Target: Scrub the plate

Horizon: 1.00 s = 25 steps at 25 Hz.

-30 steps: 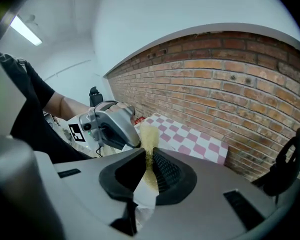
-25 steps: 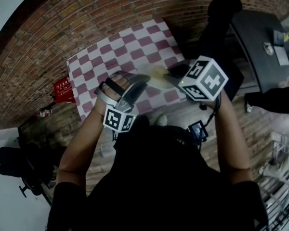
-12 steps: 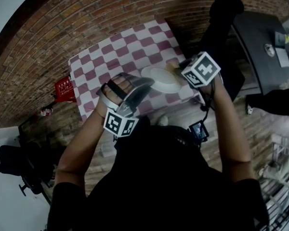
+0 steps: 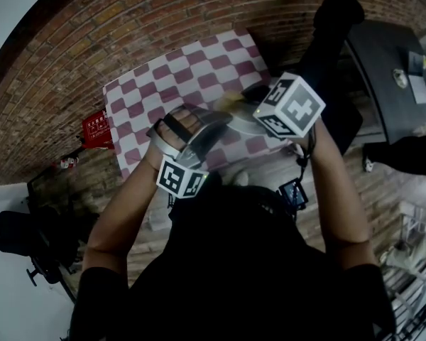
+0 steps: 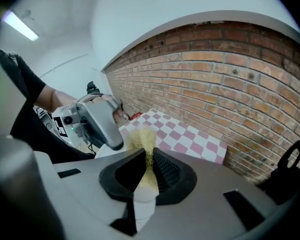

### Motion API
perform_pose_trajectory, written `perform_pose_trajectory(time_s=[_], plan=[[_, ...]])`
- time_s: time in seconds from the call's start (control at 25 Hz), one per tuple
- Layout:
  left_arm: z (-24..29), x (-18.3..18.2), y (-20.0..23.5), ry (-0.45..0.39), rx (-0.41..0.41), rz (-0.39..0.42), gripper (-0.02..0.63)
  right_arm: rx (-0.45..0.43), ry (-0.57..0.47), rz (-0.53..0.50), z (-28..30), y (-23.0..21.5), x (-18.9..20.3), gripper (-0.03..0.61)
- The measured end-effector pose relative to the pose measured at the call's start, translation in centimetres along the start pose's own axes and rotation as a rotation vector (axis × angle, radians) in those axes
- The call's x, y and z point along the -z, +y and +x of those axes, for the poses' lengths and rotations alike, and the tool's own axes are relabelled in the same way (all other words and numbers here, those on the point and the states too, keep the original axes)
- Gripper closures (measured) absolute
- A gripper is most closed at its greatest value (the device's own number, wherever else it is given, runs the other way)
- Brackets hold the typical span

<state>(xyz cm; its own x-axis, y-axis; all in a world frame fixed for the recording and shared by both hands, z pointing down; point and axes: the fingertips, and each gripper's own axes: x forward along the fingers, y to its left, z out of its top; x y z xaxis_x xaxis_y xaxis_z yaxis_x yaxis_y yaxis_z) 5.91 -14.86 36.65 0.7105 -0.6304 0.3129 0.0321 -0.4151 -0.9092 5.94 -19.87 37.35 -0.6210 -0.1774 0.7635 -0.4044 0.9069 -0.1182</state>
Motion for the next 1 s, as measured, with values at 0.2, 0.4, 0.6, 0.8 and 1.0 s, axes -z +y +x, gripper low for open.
perform_pose_trajectory(time_s=[0.2, 0.4, 0.6, 0.8, 1.0], plan=[[-0.4, 2.1, -0.3, 0.038, 0.022, -0.002, 0.586, -0.021, -0.008, 0.027, -1.1, 0.7, 0.9, 0.534], [-0.5, 2.5, -0.7, 0.04, 0.037, -0.004, 0.585, -0.002, 0.056, 0.118, 0.2, -2.0, 5.0, 0.534], [-0.1, 1.0, -1.2, 0.005, 0.052, -0.003, 0.586, 0.041, 0.113, 0.157, 2.7, -4.9, 7.4, 0.534], [0.3, -0.2, -1.4, -0.027, 0.057, -0.008, 0.586, 0.034, 0.083, 0.101, 3.6, -3.9, 4.2, 0.534], [0.4, 0.9, -1.3, -0.006, 0.051, -0.028, 0.586, -0.035, 0.023, 0.046, 2.8, -0.6, 0.5, 0.534]])
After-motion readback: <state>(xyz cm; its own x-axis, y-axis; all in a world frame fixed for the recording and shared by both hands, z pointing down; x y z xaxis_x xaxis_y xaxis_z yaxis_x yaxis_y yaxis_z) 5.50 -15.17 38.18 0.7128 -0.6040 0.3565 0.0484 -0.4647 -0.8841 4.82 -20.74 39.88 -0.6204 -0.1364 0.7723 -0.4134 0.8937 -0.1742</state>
